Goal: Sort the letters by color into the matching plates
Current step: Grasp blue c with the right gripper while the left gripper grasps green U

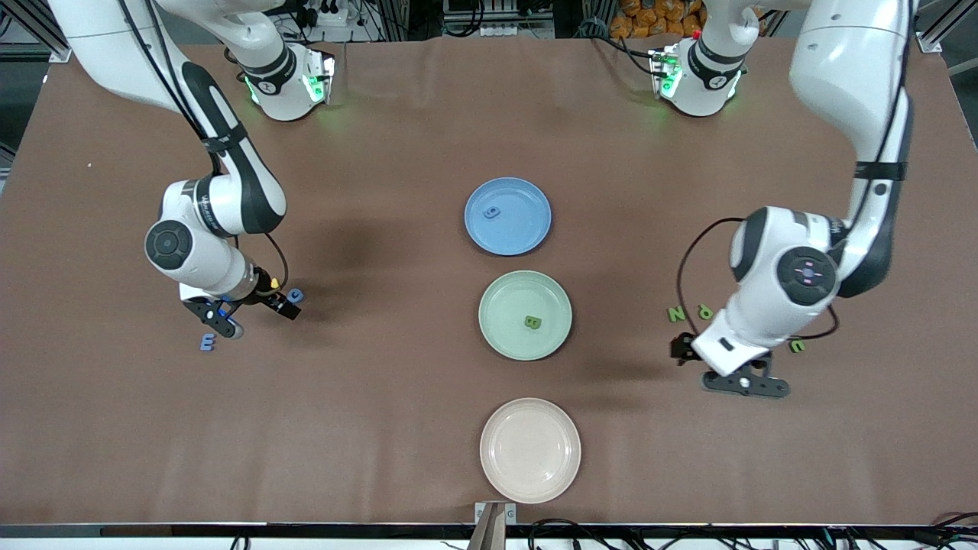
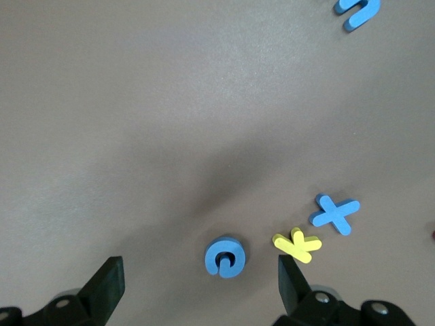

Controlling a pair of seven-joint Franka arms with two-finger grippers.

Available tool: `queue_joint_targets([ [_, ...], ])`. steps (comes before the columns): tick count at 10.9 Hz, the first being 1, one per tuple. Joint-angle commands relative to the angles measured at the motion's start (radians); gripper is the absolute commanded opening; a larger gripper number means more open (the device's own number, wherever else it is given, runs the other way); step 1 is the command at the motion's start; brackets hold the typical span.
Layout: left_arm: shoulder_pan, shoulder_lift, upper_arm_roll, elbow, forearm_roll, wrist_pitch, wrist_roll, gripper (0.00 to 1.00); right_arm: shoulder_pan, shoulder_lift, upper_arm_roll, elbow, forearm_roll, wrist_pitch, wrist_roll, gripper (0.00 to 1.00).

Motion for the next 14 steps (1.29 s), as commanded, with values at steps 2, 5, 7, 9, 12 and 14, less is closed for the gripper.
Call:
queue_joint_targets([
  [2,0.156,-0.004,0.003,-0.081,-0.012,0.002,0.262,1.0,-0.015,-0.038,0.013,-0.099,-0.007,0.087,-0.002,1.0],
  [5,0.237,0.047,0.003,-0.081,-0.019,0.023,0.562,1.0,-0.014,-0.029,0.011,-0.125,-0.006,0.131,0.0,1.0],
  [7,0.283,0.093,0.004,-0.081,-0.018,0.075,0.76,1.0,-0.014,-0.028,0.013,-0.145,-0.006,0.162,-0.002,1.0],
  [9,0.288,0.113,0.004,-0.081,-0.016,0.088,0.938,1.0,-0.011,-0.025,0.013,-0.15,-0.006,0.162,-0.002,0.87],
  [12,0.313,0.125,0.02,-0.082,-0.015,0.102,1.139,1.0,-0.006,-0.006,0.013,-0.156,-0.006,0.202,-0.002,0.78],
  [14,0.328,0.133,0.021,-0.084,-0.016,0.118,1.238,1.0,-0.003,0.005,0.013,-0.156,-0.006,0.224,-0.002,0.75],
])
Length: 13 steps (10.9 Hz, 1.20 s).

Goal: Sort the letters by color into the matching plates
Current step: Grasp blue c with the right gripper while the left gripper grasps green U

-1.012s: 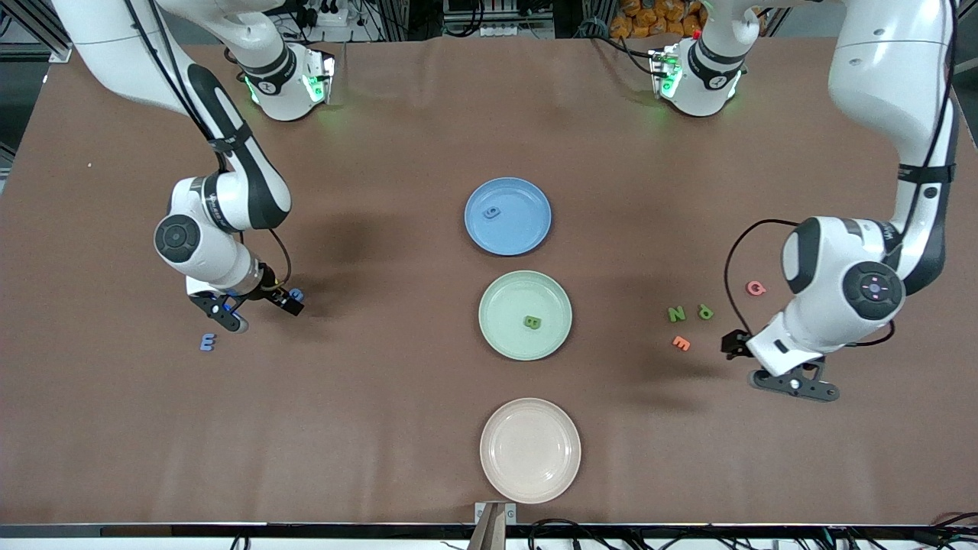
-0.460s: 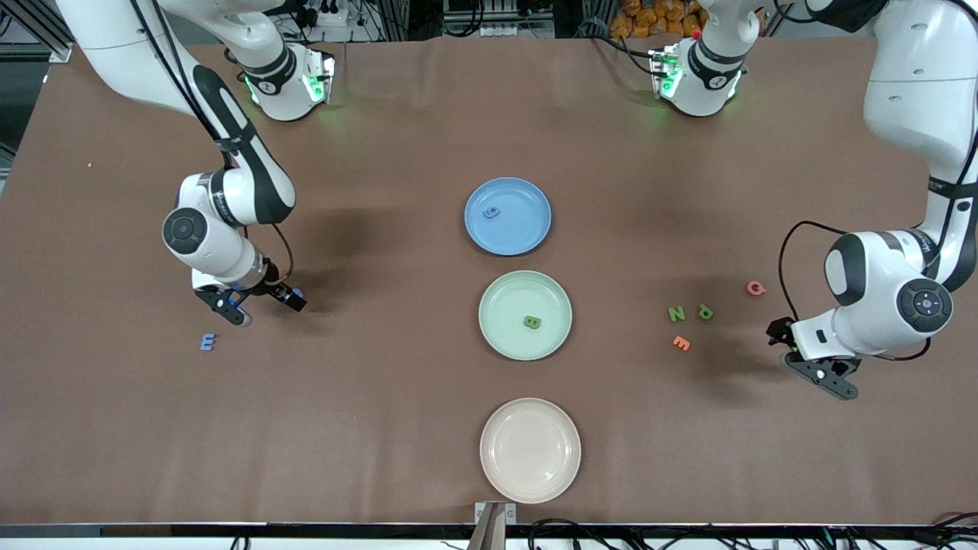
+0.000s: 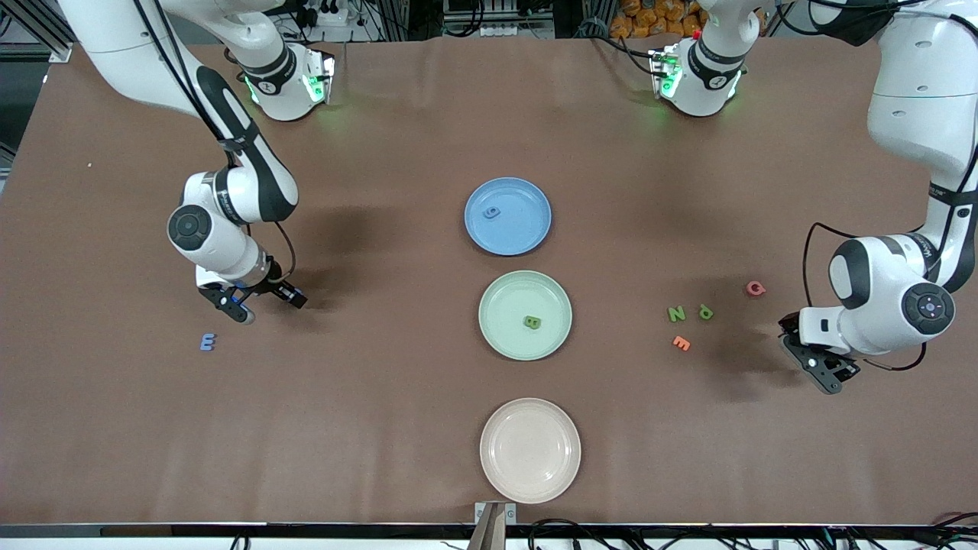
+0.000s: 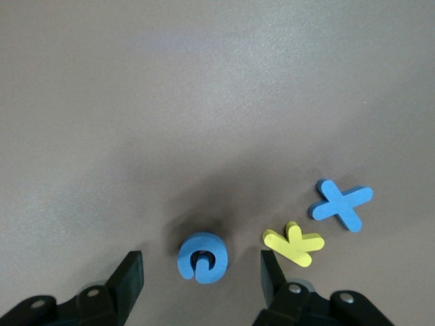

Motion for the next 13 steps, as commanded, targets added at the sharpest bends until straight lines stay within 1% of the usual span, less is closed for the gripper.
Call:
queue_joint_targets([
  [1,0.034,0.009,0.002,-0.007,-0.015,0.025,0.135,1.0,-0.005,0.008,0.009,-0.016,-0.006,0.034,-0.002,0.72],
  [2,0.036,0.009,0.002,-0.017,-0.015,0.032,0.173,1.0,-0.005,0.012,0.009,-0.017,-0.006,0.05,-0.002,0.69],
  [3,0.039,0.009,0.002,-0.033,-0.017,0.061,0.215,1.0,-0.005,0.018,0.009,-0.022,-0.006,0.057,-0.003,0.63],
  [4,0.057,0.009,0.002,-0.047,-0.017,0.1,0.264,0.99,-0.005,0.018,0.009,-0.025,-0.006,0.062,-0.004,0.61],
  [5,0.059,0.009,0.002,-0.06,-0.018,0.114,0.276,0.96,-0.005,0.018,0.009,-0.028,-0.007,0.064,-0.005,0.57],
  [6,0.059,0.007,0.002,-0.063,-0.018,0.114,0.277,0.89,-0.005,0.018,0.009,-0.029,-0.007,0.062,-0.007,0.54],
  [7,0.059,0.007,0.002,-0.065,-0.018,0.115,0.274,0.87,-0.005,0.018,0.009,-0.029,-0.007,0.064,-0.019,0.5],
  [8,0.059,0.007,0.002,-0.065,-0.027,0.114,0.269,0.87,-0.005,0.02,0.009,-0.029,-0.007,0.064,-0.025,0.47],
  [9,0.059,0.007,0.0,-0.065,-0.043,0.114,0.269,0.87,-0.005,0.02,0.009,-0.029,-0.007,0.064,-0.025,0.38],
  [10,0.059,0.007,0.0,-0.073,-0.053,0.114,0.269,0.87,-0.005,0.018,0.009,-0.029,-0.007,0.064,-0.025,0.36],
  [11,0.059,0.007,0.0,-0.074,-0.059,0.114,0.269,0.83,-0.005,0.02,0.009,-0.029,-0.007,0.064,-0.025,0.33],
  [13,0.057,0.007,0.0,-0.082,-0.069,0.114,0.269,0.79,-0.005,0.024,0.009,-0.028,-0.007,0.064,-0.025,0.24],
])
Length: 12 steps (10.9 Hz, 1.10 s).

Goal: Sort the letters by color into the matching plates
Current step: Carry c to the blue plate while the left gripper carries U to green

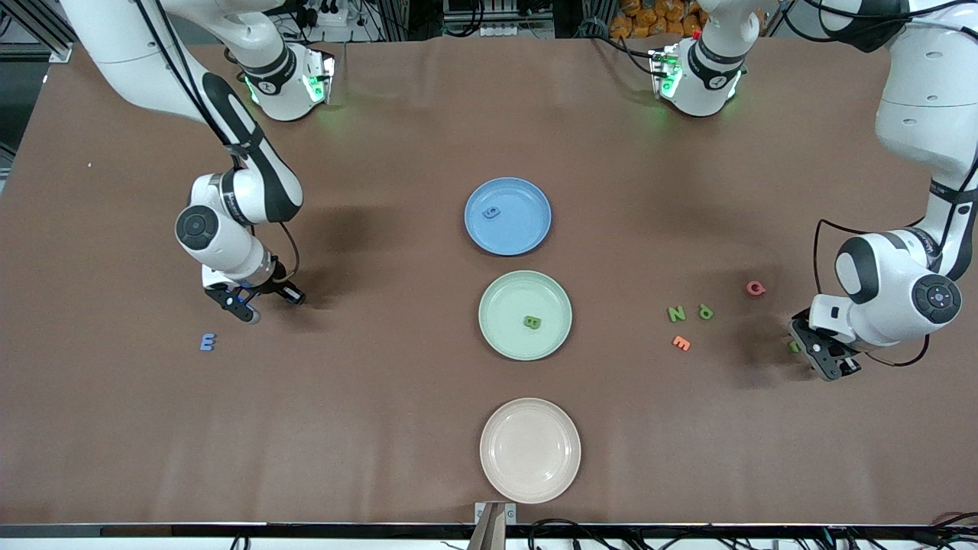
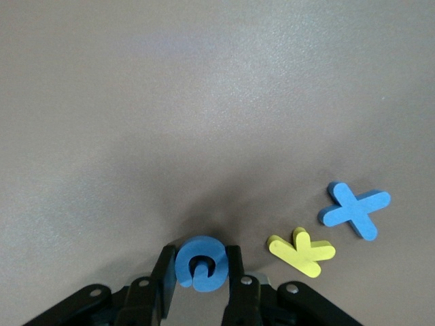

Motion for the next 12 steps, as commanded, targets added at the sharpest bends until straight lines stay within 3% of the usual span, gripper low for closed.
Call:
queue_joint_targets([
  [1,0.001,-0.011,-0.002,-0.026,-0.047,0.015,0.028,0.79,-0.006,-0.002,0.005,-0.015,-0.007,0.013,-0.007,0.21],
  [4,0.001,-0.012,-0.002,-0.026,-0.048,0.015,0.028,0.46,-0.004,-0.02,0.005,-0.006,-0.009,-0.019,-0.106,0.2],
  [8,0.0,-0.012,-0.003,-0.023,-0.048,0.015,0.026,0.0,0.026,-0.043,0.03,0.077,-0.012,-0.172,-0.118,0.17],
  [12,-0.009,-0.029,-0.026,0.004,-0.068,0.015,-0.014,0.0,0.085,-0.078,0.058,0.132,-0.058,-0.275,-0.14,0.17],
])
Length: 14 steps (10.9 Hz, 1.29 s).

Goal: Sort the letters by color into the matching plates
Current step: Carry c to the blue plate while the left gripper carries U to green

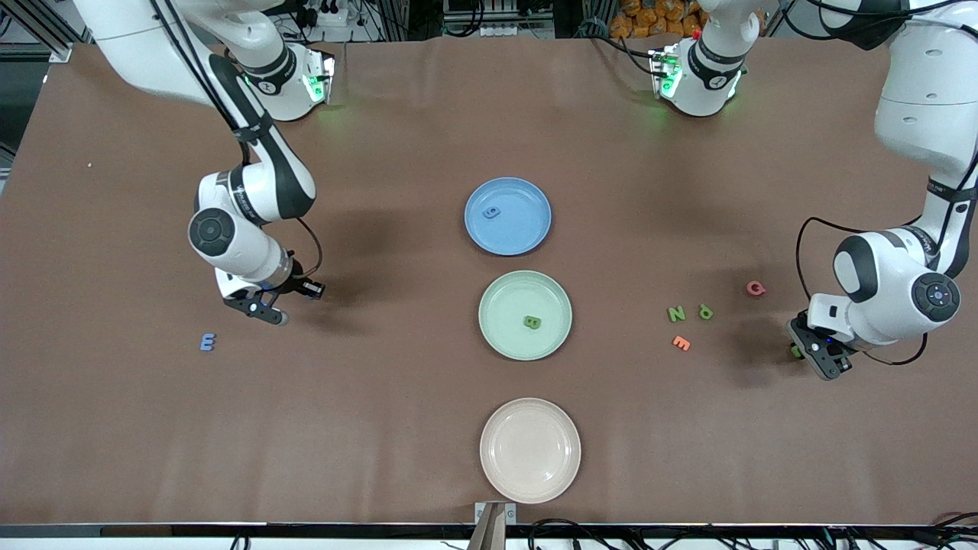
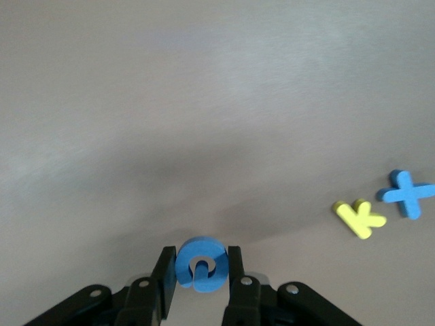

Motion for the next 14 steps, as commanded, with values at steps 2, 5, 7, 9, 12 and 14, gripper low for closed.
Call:
queue_joint_targets([
  [2,-0.021,-0.029,-0.053,0.047,-0.06,-0.004,-0.07,0.0,0.108,-0.037,0.018,0.084,-0.05,-0.143,-0.044,0.17],
  [5,-0.058,-0.049,-0.101,0.047,-0.06,-0.035,-0.243,0.0,0.246,-0.031,0.023,0.126,-0.044,-0.184,-0.034,0.17],
  [7,-0.113,-0.075,-0.116,0.049,-0.058,-0.076,-0.39,0.0,0.329,-0.025,0.023,0.145,-0.049,-0.185,-0.044,0.2],
  [9,-0.179,-0.08,-0.118,0.049,-0.057,-0.08,-0.542,0.0,0.418,-0.006,0.023,0.182,-0.049,-0.185,-0.036,0.21],
  [12,-0.283,-0.087,-0.124,0.049,-0.048,-0.081,-0.765,0.0,0.513,0.035,0.023,0.227,-0.044,-0.185,-0.031,0.2],
  [14,-0.352,-0.087,-0.122,0.05,-0.045,-0.081,-0.933,0.0,0.585,0.098,0.023,0.282,-0.041,-0.187,-0.022,0.21],
])
